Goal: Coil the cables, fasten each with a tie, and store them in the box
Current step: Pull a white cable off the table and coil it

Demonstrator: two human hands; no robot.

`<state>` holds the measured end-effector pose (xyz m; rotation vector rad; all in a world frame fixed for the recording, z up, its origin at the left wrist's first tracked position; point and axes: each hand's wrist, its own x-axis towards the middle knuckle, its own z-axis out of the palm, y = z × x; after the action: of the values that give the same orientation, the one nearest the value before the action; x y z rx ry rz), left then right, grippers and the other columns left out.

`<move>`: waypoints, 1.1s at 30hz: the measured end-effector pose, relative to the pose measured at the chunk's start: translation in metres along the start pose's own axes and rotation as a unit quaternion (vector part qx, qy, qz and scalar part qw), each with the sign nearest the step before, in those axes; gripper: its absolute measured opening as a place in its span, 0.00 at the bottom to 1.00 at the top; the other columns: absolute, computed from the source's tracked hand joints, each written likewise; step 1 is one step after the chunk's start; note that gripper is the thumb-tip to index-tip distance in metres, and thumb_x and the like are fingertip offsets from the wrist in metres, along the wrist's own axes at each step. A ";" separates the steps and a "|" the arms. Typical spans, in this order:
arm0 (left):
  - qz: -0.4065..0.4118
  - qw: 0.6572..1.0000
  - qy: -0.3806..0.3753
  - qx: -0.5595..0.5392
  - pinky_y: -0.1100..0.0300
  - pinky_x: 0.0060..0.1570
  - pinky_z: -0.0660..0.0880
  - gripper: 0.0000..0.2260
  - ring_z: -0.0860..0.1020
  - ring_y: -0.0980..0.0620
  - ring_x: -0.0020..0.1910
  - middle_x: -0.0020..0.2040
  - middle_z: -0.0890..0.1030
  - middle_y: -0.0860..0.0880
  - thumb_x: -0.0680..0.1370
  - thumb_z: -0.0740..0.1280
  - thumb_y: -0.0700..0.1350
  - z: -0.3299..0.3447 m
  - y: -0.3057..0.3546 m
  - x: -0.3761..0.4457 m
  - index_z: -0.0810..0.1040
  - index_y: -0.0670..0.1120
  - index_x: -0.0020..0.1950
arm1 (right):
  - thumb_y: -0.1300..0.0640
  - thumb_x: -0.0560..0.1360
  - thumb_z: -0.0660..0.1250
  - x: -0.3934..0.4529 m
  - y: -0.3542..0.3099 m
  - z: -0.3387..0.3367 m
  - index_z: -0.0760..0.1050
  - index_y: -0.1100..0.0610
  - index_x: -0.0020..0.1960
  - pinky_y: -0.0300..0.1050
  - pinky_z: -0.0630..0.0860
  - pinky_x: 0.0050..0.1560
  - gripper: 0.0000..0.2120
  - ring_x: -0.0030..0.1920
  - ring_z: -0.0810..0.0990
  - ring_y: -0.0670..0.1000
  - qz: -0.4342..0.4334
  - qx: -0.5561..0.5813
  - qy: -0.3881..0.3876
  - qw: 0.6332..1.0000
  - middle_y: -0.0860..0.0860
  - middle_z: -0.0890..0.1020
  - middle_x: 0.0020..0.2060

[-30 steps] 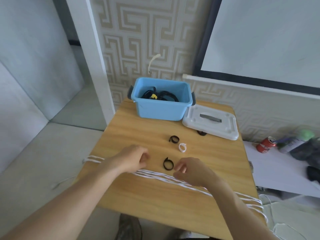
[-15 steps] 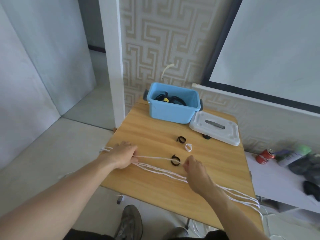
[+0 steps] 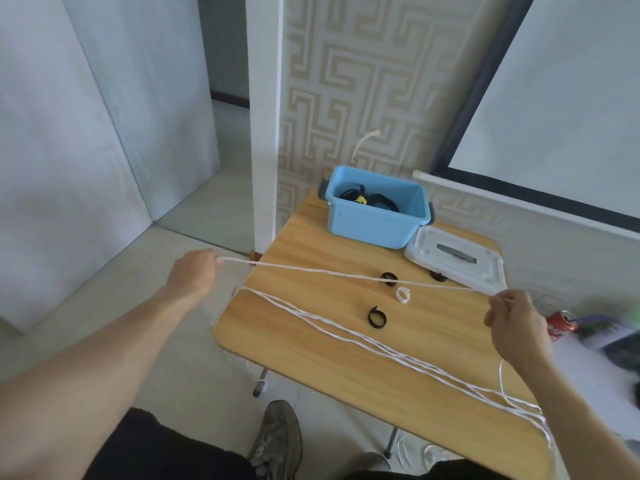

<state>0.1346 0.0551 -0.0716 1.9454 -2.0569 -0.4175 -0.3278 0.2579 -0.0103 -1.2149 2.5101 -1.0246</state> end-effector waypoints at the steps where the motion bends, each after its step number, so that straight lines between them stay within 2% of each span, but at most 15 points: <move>1: 0.000 1.000 0.008 -0.027 0.51 0.39 0.68 0.16 0.78 0.36 0.44 0.39 0.77 0.42 0.84 0.60 0.48 -0.006 -0.006 0.000 0.69 0.42 0.39 | 0.58 0.84 0.59 0.001 0.005 0.000 0.71 0.59 0.53 0.48 0.65 0.43 0.05 0.45 0.77 0.60 0.021 0.000 0.006 1.000 0.51 0.81 0.34; 4: 0.026 0.993 0.050 -0.102 0.49 0.38 0.71 0.20 0.77 0.38 0.38 0.34 0.77 0.43 0.83 0.62 0.51 -0.020 -0.011 -0.002 0.70 0.40 0.36 | 0.56 0.83 0.60 0.006 0.019 0.000 0.73 0.58 0.54 0.49 0.69 0.46 0.06 0.47 0.79 0.60 0.048 -0.010 0.005 0.999 0.49 0.82 0.35; 7: 0.038 0.991 0.085 -0.091 0.52 0.34 0.63 0.25 0.74 0.38 0.35 0.29 0.71 0.45 0.82 0.62 0.57 -0.040 -0.001 -0.012 0.67 0.42 0.32 | 0.57 0.83 0.60 0.005 0.024 -0.003 0.76 0.61 0.53 0.48 0.72 0.43 0.09 0.44 0.81 0.60 0.067 -0.009 0.017 0.998 0.51 0.83 0.34; 9: 0.030 0.998 0.052 -0.034 0.54 0.32 0.63 0.29 0.73 0.41 0.33 0.28 0.71 0.45 0.79 0.63 0.65 -0.052 0.003 -0.017 0.69 0.42 0.30 | 0.59 0.83 0.59 0.001 0.020 -0.014 0.78 0.64 0.52 0.45 0.70 0.38 0.11 0.39 0.80 0.57 0.097 0.010 0.035 0.995 0.54 0.82 0.34; 11: 0.037 0.999 0.001 0.031 0.56 0.29 0.62 0.30 0.71 0.43 0.30 0.26 0.71 0.46 0.76 0.65 0.67 -0.063 0.002 -0.024 0.70 0.43 0.29 | 0.59 0.83 0.59 -0.004 0.020 -0.029 0.78 0.66 0.47 0.48 0.71 0.42 0.14 0.41 0.77 0.57 0.123 0.019 0.070 0.990 0.59 0.80 0.36; 13: 0.032 0.999 -0.017 0.041 0.57 0.30 0.63 0.30 0.70 0.43 0.30 0.26 0.70 0.46 0.77 0.66 0.66 -0.070 0.002 -0.028 0.70 0.43 0.27 | 0.56 0.81 0.61 -0.007 0.025 -0.042 0.79 0.66 0.44 0.54 0.75 0.51 0.15 0.47 0.79 0.64 0.144 0.021 0.108 0.983 0.65 0.82 0.44; 15: 0.020 1.000 -0.012 0.016 0.57 0.32 0.66 0.31 0.72 0.43 0.31 0.26 0.71 0.46 0.77 0.64 0.66 -0.077 0.006 -0.036 0.70 0.42 0.26 | 0.57 0.83 0.60 -0.013 0.031 -0.051 0.79 0.70 0.48 0.60 0.74 0.57 0.17 0.55 0.79 0.71 0.177 0.009 0.129 0.976 0.69 0.81 0.49; 17: 0.007 0.999 -0.034 -0.023 0.56 0.32 0.63 0.28 0.69 0.45 0.30 0.26 0.68 0.47 0.78 0.65 0.62 -0.086 0.017 -0.046 0.65 0.44 0.27 | 0.54 0.84 0.59 -0.018 0.038 -0.056 0.78 0.73 0.53 0.61 0.74 0.60 0.21 0.58 0.77 0.72 0.219 -0.010 0.118 0.968 0.71 0.80 0.53; 21: 0.015 0.976 -0.170 -0.136 0.57 0.31 0.55 0.18 0.58 0.49 0.29 0.29 0.60 0.49 0.73 0.68 0.48 -0.111 0.052 -0.075 0.60 0.49 0.31 | 0.46 0.73 0.65 -0.033 0.039 -0.058 0.71 0.68 0.67 0.63 0.73 0.66 0.31 0.65 0.74 0.70 0.262 -0.056 0.077 0.960 0.69 0.75 0.64; 23: 0.047 0.953 -0.230 -0.192 0.59 0.28 0.52 0.15 0.55 0.50 0.27 0.28 0.59 0.51 0.74 0.64 0.44 -0.119 0.077 -0.095 0.61 0.49 0.31 | 0.53 0.76 0.69 -0.053 0.008 -0.052 0.73 0.64 0.68 0.58 0.70 0.66 0.25 0.67 0.74 0.67 0.170 -0.052 0.038 0.983 0.66 0.76 0.65; 25: 0.073 0.921 -0.286 -0.254 0.61 0.27 0.49 0.14 0.53 0.52 0.26 0.27 0.58 0.51 0.76 0.61 0.40 -0.119 0.105 -0.120 0.64 0.48 0.32 | 0.55 0.76 0.72 -0.080 -0.037 -0.049 0.79 0.57 0.64 0.51 0.73 0.63 0.18 0.62 0.79 0.59 0.021 -0.025 -0.049 0.998 0.56 0.83 0.59; 28: 0.130 0.872 -0.369 -0.295 0.62 0.25 0.49 0.11 0.54 0.54 0.25 0.28 0.59 0.52 0.82 0.60 0.40 -0.110 0.142 -0.161 0.71 0.44 0.39 | 0.50 0.75 0.74 -0.137 -0.093 -0.042 0.74 0.45 0.69 0.39 0.68 0.65 0.24 0.61 0.75 0.40 -0.162 0.020 -0.191 0.968 0.39 0.77 0.59; 30: 0.171 0.856 -0.386 -0.297 0.63 0.24 0.52 0.11 0.56 0.55 0.25 0.28 0.61 0.52 0.85 0.60 0.45 -0.103 0.159 -0.182 0.74 0.44 0.45 | 0.50 0.76 0.74 -0.167 -0.120 -0.031 0.69 0.46 0.74 0.28 0.63 0.63 0.28 0.62 0.69 0.34 -0.264 0.056 -0.236 0.933 0.38 0.74 0.63; 31: 0.190 0.854 -0.382 -0.296 0.63 0.24 0.54 0.11 0.56 0.55 0.25 0.29 0.62 0.52 0.85 0.60 0.47 -0.100 0.165 -0.190 0.74 0.44 0.45 | 0.51 0.77 0.73 -0.174 -0.126 -0.026 0.70 0.48 0.73 0.26 0.63 0.61 0.26 0.60 0.70 0.33 -0.303 0.076 -0.243 0.918 0.40 0.76 0.62; 33: 0.221 0.855 -0.360 -0.301 0.64 0.24 0.57 0.13 0.58 0.55 0.25 0.28 0.62 0.53 0.85 0.59 0.48 -0.096 0.175 -0.202 0.75 0.43 0.45 | 0.52 0.78 0.71 -0.175 -0.123 -0.020 0.76 0.54 0.65 0.30 0.70 0.55 0.17 0.52 0.77 0.37 -0.330 0.101 -0.231 0.910 0.44 0.82 0.52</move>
<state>0.0230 0.2640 0.0846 0.9591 -2.2621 -1.6246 -0.1450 0.3453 0.0609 -2.0098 1.6140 -0.9282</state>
